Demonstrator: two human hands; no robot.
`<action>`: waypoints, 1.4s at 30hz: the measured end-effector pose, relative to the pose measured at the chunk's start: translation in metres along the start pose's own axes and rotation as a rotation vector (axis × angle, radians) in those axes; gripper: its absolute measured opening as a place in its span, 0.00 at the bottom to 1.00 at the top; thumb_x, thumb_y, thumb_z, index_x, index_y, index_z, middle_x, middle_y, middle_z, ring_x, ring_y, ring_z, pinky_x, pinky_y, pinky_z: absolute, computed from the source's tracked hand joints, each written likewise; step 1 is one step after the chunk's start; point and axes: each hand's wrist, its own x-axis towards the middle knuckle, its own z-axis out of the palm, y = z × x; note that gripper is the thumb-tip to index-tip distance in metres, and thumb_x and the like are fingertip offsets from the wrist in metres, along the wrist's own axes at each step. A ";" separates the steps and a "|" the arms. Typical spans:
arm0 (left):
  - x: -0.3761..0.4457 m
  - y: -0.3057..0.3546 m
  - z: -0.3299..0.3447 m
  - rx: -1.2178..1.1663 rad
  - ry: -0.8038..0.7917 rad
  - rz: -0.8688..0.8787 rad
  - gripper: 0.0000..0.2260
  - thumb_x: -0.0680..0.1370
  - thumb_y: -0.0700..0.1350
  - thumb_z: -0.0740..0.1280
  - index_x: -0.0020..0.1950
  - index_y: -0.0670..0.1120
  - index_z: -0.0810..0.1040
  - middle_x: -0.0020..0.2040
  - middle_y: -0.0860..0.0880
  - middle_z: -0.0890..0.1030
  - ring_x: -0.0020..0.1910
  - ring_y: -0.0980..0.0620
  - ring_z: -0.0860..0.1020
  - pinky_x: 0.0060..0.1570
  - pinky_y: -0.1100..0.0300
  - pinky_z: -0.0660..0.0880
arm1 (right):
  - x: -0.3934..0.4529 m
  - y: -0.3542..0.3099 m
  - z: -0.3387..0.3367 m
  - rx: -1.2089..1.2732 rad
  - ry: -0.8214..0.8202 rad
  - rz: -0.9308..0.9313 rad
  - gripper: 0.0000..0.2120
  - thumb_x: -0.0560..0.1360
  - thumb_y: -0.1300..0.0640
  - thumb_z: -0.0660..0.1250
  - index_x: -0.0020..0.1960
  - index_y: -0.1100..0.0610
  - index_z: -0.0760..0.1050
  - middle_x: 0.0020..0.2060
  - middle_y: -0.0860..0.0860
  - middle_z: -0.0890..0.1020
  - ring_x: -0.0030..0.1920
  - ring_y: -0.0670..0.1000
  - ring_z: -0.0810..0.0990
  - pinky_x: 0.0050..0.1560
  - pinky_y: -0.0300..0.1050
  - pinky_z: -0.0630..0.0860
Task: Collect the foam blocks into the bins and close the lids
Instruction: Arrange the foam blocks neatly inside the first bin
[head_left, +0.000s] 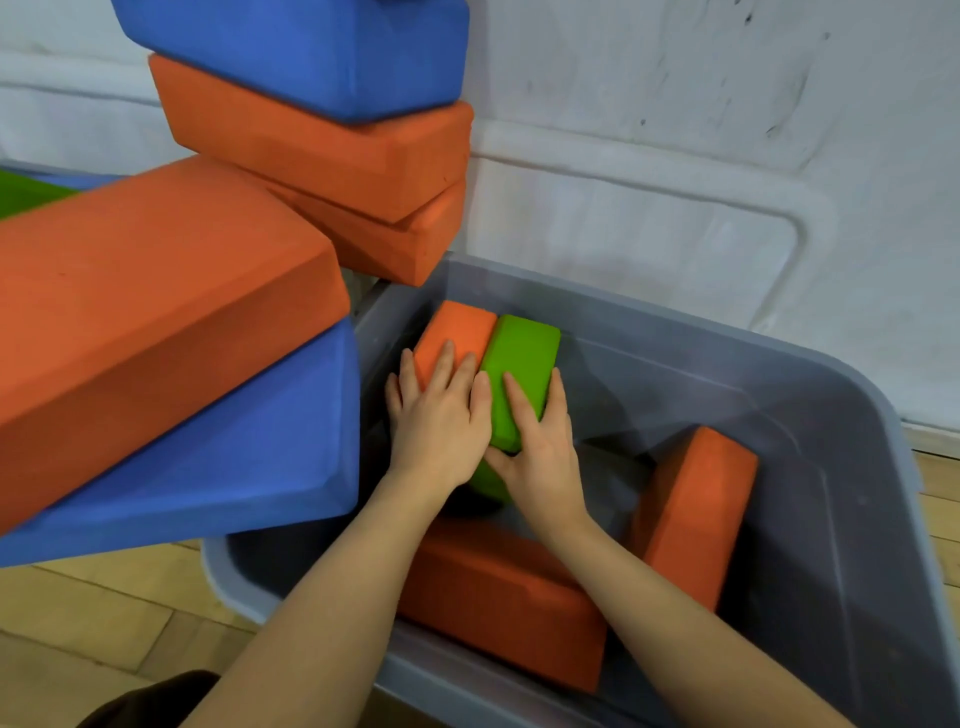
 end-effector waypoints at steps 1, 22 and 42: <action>0.001 -0.001 0.000 0.005 0.000 -0.011 0.22 0.82 0.54 0.47 0.75 0.53 0.59 0.77 0.53 0.52 0.75 0.43 0.43 0.72 0.44 0.41 | -0.001 0.003 0.001 0.035 -0.001 -0.037 0.39 0.68 0.53 0.74 0.74 0.53 0.59 0.74 0.64 0.52 0.72 0.64 0.60 0.64 0.55 0.68; -0.073 -0.001 -0.016 0.296 -0.472 0.590 0.24 0.79 0.54 0.57 0.75 0.52 0.59 0.77 0.49 0.54 0.75 0.48 0.49 0.69 0.51 0.49 | -0.098 0.010 -0.098 -0.491 -0.784 0.093 0.38 0.67 0.34 0.67 0.73 0.43 0.60 0.68 0.45 0.69 0.70 0.48 0.65 0.72 0.57 0.44; -0.062 -0.007 0.004 0.344 -0.349 0.795 0.37 0.75 0.59 0.64 0.77 0.51 0.48 0.71 0.48 0.63 0.65 0.44 0.66 0.60 0.52 0.63 | -0.097 0.002 -0.110 -0.173 -0.330 0.205 0.44 0.65 0.54 0.78 0.74 0.56 0.59 0.69 0.53 0.67 0.70 0.52 0.66 0.70 0.52 0.61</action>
